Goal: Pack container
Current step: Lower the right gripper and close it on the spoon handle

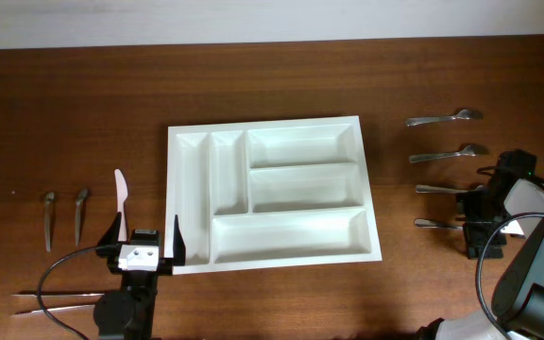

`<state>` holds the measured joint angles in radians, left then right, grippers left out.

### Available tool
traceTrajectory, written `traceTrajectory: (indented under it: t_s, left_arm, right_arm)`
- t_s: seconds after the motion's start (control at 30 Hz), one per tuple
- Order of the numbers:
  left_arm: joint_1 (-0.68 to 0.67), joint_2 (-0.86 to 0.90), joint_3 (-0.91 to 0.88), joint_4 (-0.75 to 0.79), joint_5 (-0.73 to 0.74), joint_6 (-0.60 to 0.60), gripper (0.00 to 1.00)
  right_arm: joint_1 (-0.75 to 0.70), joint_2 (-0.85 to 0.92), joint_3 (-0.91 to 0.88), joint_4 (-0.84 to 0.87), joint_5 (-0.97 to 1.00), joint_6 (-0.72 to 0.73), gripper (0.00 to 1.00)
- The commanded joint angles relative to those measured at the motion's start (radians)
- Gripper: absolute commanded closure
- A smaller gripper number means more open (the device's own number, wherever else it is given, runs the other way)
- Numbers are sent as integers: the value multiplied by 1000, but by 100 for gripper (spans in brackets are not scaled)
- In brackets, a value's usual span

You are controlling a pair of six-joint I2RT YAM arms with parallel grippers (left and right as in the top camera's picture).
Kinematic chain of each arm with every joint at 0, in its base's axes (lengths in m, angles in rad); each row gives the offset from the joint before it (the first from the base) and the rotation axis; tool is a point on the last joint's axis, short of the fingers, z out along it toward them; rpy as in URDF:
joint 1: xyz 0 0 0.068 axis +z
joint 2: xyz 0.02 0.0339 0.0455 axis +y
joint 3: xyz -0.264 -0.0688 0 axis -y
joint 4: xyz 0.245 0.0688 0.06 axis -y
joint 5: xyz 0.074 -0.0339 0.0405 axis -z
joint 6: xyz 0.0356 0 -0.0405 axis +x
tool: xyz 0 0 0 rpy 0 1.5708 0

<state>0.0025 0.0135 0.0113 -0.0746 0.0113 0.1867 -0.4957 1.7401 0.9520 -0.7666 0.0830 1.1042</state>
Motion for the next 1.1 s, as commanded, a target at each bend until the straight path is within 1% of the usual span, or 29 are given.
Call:
traceTrajectory:
  t_s: [0.0, 0.3, 0.4, 0.53, 0.6, 0.63, 0.7, 0.77, 0.87, 1.07]
  left_arm:
    - [4, -8, -3, -6, 11, -6, 1]
    - [4, -8, -3, -5, 11, -6, 1]
    - [4, -8, -3, -5, 11, -6, 1]
    - [4, -8, -3, -5, 11, -6, 1]
    - [4, -8, -3, -5, 11, -6, 1]
    - [4, -8, -3, -5, 11, -6, 1]
    - [4, -8, -3, -6, 11, -6, 1]
    - [4, -8, -3, -5, 11, -6, 1]
    - [4, -8, -3, -6, 11, -6, 1]
    - [4, -8, -3, -5, 11, -6, 1]
  right_arm:
    - [-3, 19, -16, -16, 60, 12, 4]
    - [-3, 19, -16, -33, 53, 12, 3]
    - [-4, 19, -16, -34, 51, 11, 23]
    - [-4, 19, -16, -37, 45, 12, 37]
    - [-4, 19, -16, -37, 46, 12, 42]
    - [-4, 19, -16, -35, 47, 12, 47]
    - [-4, 19, -16, -31, 46, 12, 48]
    - [-4, 19, -16, -29, 53, 12, 53]
    - [-4, 19, -16, -22, 57, 12, 53]
    - [-4, 19, -16, -11, 57, 12, 64]
